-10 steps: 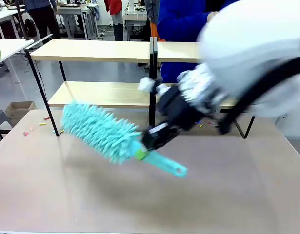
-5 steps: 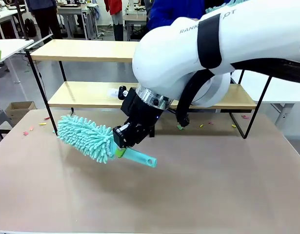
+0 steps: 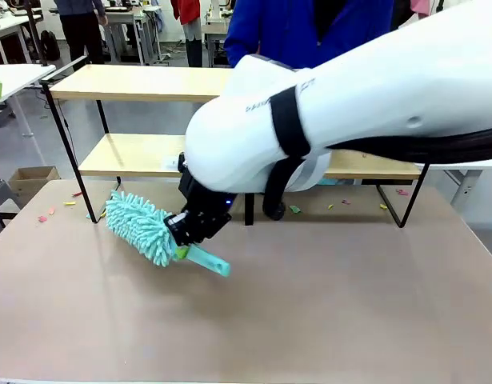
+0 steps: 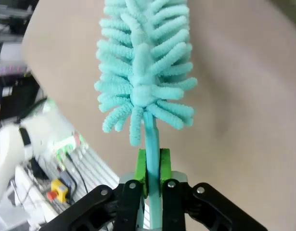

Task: Clean the shelves.
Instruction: Clean a randomly selected level of the Shelf with the Duster.

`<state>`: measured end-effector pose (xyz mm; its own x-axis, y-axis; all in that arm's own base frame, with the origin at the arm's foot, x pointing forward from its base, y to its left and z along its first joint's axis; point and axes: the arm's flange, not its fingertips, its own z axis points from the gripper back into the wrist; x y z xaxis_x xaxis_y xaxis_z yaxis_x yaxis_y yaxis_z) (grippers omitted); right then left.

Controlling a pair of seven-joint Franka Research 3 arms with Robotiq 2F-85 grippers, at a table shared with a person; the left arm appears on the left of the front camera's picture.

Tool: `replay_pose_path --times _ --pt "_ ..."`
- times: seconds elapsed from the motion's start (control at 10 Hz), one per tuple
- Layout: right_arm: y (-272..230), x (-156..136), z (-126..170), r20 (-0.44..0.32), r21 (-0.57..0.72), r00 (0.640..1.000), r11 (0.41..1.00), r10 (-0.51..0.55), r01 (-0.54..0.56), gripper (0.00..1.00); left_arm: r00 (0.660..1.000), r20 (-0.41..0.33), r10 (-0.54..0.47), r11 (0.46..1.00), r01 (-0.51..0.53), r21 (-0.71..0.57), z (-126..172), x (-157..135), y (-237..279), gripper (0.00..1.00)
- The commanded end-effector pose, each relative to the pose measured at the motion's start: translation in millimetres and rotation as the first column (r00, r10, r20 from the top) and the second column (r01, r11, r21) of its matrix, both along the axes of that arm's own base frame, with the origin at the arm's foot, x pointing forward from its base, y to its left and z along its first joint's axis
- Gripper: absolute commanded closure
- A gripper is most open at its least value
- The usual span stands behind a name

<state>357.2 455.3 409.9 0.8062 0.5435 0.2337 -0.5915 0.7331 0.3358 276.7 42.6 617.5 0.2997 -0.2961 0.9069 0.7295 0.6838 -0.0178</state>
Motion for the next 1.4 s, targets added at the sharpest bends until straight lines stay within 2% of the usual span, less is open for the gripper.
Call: replay_pose_path --times 0.0,0.2,0.5,0.9,1.1,1.3 --pt "30.1 17.6 -6.5 0.052 -0.048 0.98 0.98 -0.192 0.194 0.88 1.0 0.007 -0.015 1.0 0.015 -0.005 -1.5 1.0 0.2 0.0" --pt "50.8 36.2 -28.0 0.033 -0.074 0.971 0.969 -0.236 0.238 0.88 1.0 0.007 -0.015 1.0 0.015 -0.005 -1.5 1.0 0.2 0.0" --pt "74.4 59.3 -40.5 0.082 -0.041 0.952 0.953 -0.296 0.3 0.88 1.0 0.007 -0.015 1.0 0.015 -0.005 -1.5 1.0 0.2 0.0" --pt "105.4 73.5 -46.7 0.019 -0.004 0.975 0.976 -0.219 0.22 0.88 1.0 0.007 -0.015 1.0 0.015 -0.005 -1.5 1.0 0.2 0.0" --pt "120.3 71.1 -45.6 -0.015 0.012 0.989 0.989 -0.145 0.145 0.88 1.0 0.007 -0.015 1.0 0.015 -0.005 -1.5 1.0 0.2 0.0" --pt "122.4 70.9 -45.2 -0.092 0.081 0.995 0.995 -0.047 0.054 0.88 1.0 0.007 -0.015 1.0 0.015 -0.005 -1.5 1.0 0.2 0.0"
